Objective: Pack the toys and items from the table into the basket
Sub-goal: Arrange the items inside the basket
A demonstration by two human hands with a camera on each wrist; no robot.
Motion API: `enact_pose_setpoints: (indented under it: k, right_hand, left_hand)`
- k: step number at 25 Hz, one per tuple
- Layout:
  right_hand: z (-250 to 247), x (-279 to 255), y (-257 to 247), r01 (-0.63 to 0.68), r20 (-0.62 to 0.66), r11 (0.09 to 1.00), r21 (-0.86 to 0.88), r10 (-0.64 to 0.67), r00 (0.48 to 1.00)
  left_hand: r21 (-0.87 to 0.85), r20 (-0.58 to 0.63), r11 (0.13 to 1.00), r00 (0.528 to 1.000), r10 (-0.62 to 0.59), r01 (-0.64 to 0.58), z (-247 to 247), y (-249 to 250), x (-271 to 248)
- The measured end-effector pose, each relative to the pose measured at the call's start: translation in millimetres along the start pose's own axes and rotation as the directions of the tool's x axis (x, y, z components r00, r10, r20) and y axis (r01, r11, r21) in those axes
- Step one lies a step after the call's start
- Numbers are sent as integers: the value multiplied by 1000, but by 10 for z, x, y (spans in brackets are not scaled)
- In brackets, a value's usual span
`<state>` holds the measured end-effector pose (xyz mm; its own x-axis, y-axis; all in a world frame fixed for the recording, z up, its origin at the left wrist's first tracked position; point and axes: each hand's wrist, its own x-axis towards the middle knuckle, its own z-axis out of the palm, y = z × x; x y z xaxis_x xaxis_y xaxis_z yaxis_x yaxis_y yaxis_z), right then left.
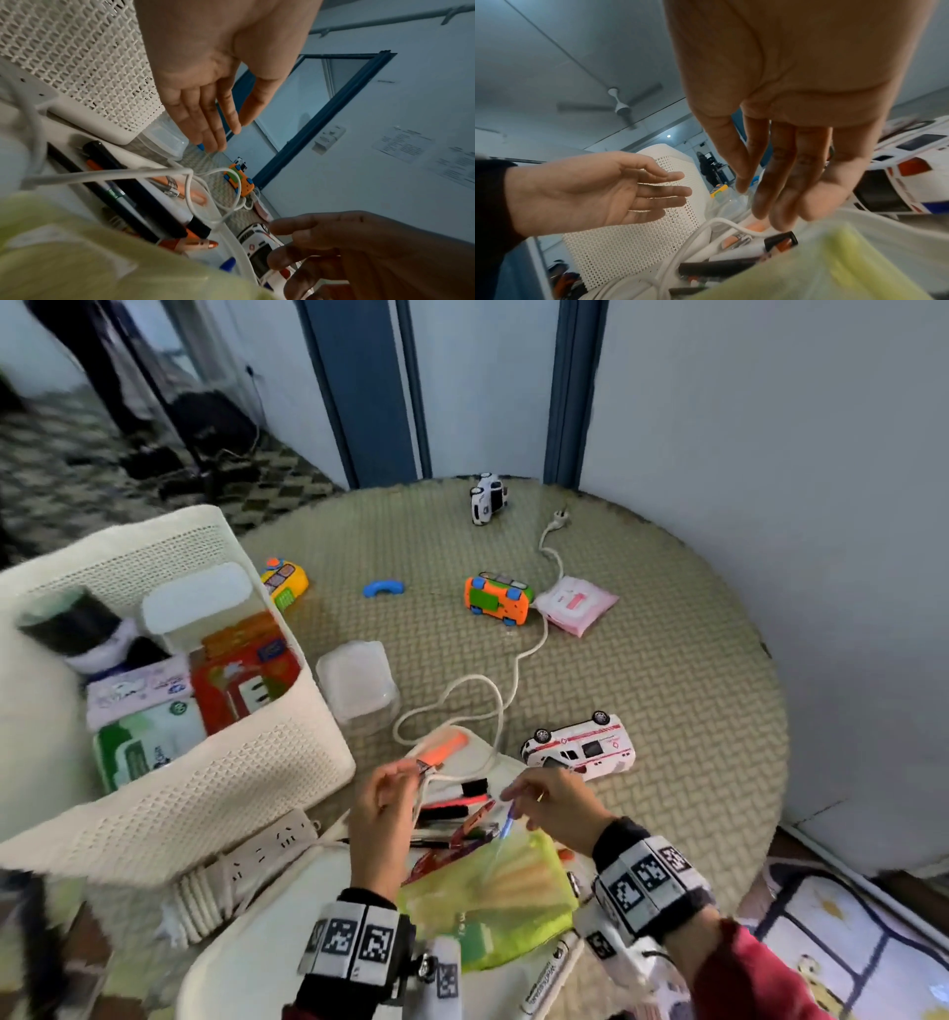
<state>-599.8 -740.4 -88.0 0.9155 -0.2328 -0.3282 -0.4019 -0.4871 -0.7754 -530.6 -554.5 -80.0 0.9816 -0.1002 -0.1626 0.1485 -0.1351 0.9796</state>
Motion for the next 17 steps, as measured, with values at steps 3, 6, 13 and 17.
enact_pose_setpoints:
  k: [3, 6, 13, 17]
  right_hand:
    - [-240, 342, -51, 52, 85, 998, -20, -50, 995]
    - [-413, 642, -138, 82, 178, 997, 0, -81, 981]
    - [-318, 1420, -579, 24, 285, 988, 152, -67, 956]
    - [-72, 1914, -716, 21, 264, 984, 179, -69, 962]
  left_hand:
    - [-1, -136, 1000, 990, 22, -23, 198, 137, 172]
    - [29, -260, 1000, 966, 17, -10, 359, 196, 378]
    - [94, -424, 991, 904, -47, 96, 447, 101, 951]
    - [120, -417, 984, 906, -70, 132, 418, -2, 1297]
